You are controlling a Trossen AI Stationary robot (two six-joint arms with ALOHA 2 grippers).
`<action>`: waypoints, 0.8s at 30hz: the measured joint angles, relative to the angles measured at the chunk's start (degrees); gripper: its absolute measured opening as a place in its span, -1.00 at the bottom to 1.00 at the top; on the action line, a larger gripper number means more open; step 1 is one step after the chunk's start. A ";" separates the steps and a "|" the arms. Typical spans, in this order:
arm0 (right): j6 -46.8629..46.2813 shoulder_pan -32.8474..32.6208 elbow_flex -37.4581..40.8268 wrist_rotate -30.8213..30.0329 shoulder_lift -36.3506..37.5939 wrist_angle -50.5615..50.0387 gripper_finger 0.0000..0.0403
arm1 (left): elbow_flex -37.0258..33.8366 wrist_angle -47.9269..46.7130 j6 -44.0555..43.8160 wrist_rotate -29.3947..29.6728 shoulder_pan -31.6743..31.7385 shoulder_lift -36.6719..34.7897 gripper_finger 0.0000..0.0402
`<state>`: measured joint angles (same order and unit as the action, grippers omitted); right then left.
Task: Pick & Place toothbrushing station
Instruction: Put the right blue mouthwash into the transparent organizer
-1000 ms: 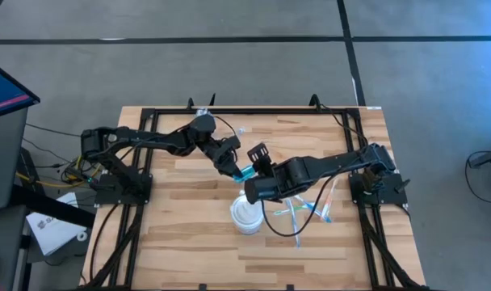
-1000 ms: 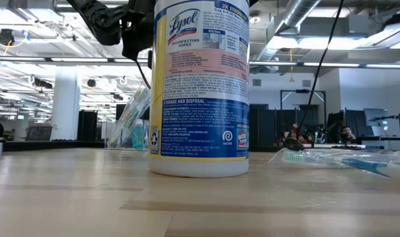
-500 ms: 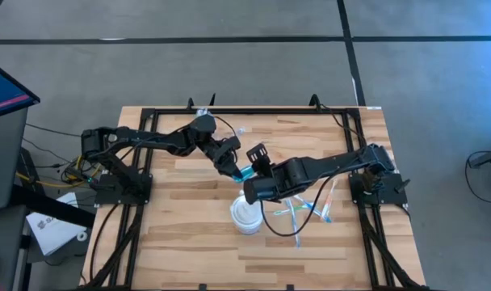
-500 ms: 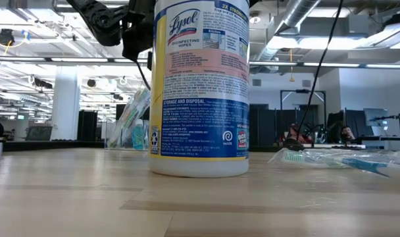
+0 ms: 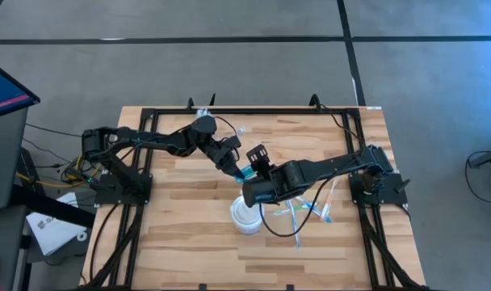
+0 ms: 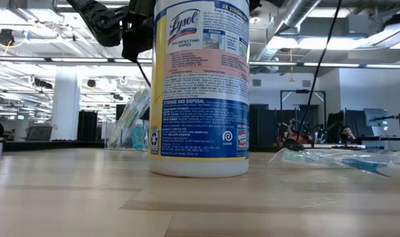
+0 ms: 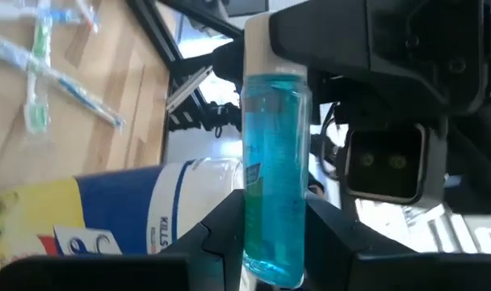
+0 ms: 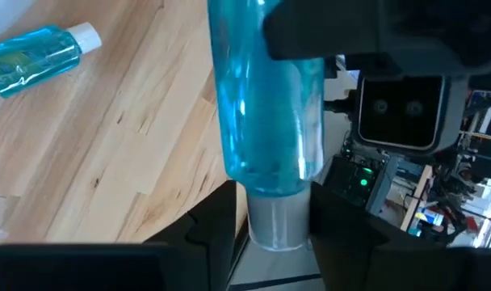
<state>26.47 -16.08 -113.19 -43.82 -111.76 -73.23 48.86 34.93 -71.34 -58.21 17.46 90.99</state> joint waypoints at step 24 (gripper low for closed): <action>-14.43 1.91 0.07 1.06 1.31 -9.02 -0.31 | -2.11 0.92 17.25 8.85 0.19 -3.03 -0.55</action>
<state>12.04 -14.17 -113.11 -42.76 -110.45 -82.25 46.75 35.85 -54.09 -49.36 17.65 87.97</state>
